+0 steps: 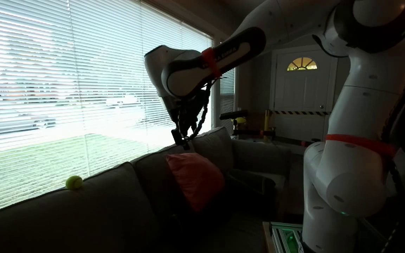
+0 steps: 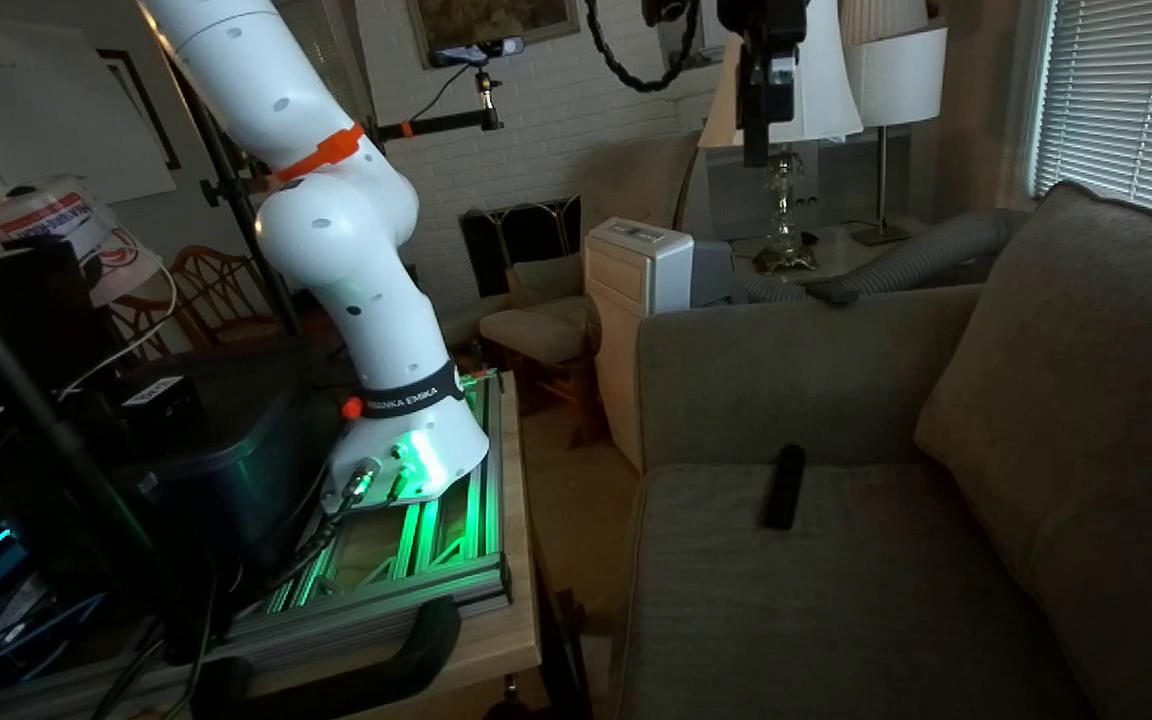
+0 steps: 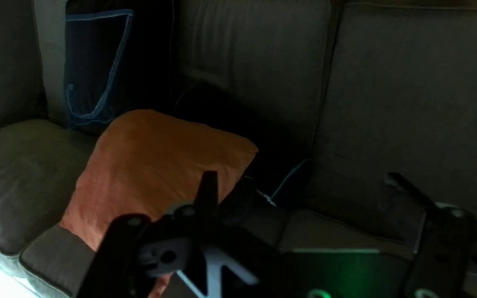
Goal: Move the orange pillow to the left then place the tennis ball on top of the orange pillow.
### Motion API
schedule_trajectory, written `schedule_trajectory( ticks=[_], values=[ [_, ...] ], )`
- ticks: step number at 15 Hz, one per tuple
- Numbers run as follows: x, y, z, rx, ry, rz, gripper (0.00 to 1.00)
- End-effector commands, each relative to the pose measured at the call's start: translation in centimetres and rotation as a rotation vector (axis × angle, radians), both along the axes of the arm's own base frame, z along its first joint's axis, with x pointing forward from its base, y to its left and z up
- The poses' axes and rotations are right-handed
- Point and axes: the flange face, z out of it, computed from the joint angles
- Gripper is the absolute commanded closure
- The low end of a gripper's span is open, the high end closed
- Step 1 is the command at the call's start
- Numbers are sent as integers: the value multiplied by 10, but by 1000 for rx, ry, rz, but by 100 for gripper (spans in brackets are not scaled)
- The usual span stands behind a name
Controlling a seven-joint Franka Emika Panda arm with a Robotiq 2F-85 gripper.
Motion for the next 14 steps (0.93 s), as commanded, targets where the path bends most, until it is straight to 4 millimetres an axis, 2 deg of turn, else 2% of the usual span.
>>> schedule_trajectory(
  ticks=[1,6,9,11,12,14],
  values=[
    [9,-65,-18,-59,-22,-124,0],
    [4,-157,-25,-74,-53,-354,0],
    [3,-201,-20,-78,-97,-508,0],
    [5,-219,-14,-85,-132,-588,0],
    [-5,-205,-14,-86,-107,-510,0],
    [-5,-212,-14,-91,-110,-519,0]
  ],
)
